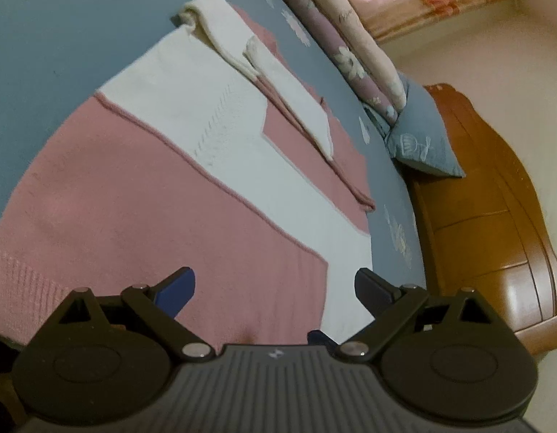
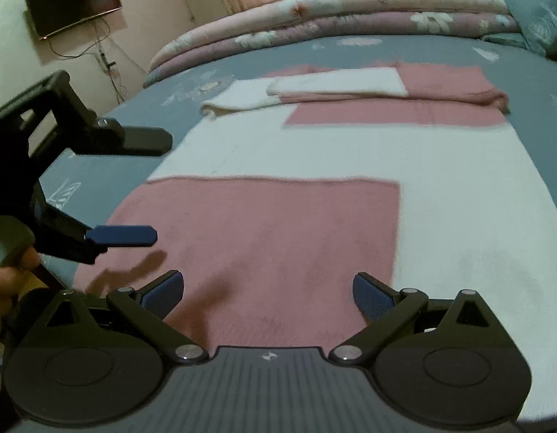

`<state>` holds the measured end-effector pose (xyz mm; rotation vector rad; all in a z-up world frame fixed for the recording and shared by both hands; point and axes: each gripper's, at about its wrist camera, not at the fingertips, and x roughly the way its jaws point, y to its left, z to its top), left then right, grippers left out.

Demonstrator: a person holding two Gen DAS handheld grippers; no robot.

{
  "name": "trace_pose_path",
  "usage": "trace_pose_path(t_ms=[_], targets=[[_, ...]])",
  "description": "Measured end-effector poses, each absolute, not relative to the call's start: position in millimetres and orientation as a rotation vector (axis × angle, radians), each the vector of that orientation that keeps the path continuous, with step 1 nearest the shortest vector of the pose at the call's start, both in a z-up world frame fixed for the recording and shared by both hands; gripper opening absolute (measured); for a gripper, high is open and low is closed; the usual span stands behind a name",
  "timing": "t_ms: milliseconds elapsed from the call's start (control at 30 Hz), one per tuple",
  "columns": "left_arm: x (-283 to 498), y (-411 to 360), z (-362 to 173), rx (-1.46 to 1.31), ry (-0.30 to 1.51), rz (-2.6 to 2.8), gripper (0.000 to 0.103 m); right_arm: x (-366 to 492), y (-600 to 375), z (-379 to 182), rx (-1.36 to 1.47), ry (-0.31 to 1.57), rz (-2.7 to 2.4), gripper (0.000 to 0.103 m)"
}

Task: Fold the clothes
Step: 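Position both open grippers at the pink ribbed hem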

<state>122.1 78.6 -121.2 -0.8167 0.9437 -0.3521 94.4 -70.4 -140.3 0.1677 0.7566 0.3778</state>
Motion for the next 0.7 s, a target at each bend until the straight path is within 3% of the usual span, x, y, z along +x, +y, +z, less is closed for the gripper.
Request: trace_pose_path(t_ms=[700], targets=[[109,45,-114,-0.692,0.997,-0.415,0.095,83,-67,-144,0.101,0.764,0.360,0.103]])
